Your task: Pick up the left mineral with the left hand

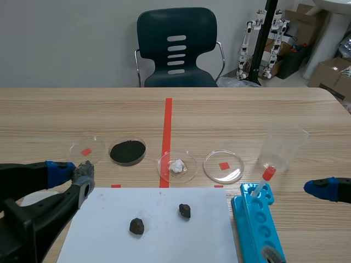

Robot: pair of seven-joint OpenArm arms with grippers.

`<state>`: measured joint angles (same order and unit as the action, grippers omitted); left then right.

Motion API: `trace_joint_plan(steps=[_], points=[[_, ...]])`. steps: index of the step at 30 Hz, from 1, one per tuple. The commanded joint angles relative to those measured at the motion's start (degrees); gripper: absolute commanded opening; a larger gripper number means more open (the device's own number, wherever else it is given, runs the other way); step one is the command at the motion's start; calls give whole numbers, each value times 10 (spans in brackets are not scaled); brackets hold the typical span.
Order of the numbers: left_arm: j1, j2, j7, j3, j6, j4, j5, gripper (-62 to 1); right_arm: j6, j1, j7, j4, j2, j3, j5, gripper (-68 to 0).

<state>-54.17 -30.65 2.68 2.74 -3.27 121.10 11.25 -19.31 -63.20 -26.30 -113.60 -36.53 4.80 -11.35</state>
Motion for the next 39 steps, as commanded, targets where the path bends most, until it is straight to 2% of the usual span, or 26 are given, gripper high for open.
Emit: trace_joint_plan(steps=[1, 39], points=[[-11, 1, 17, -3, 1, 17, -7, -483, 0, 3, -6, -3, 0, 0, -4, -88], [-20, 1, 23, -6, 1, 25, -8, -483, 0, 3, -6, -3, 0, 0, -4, -88]])
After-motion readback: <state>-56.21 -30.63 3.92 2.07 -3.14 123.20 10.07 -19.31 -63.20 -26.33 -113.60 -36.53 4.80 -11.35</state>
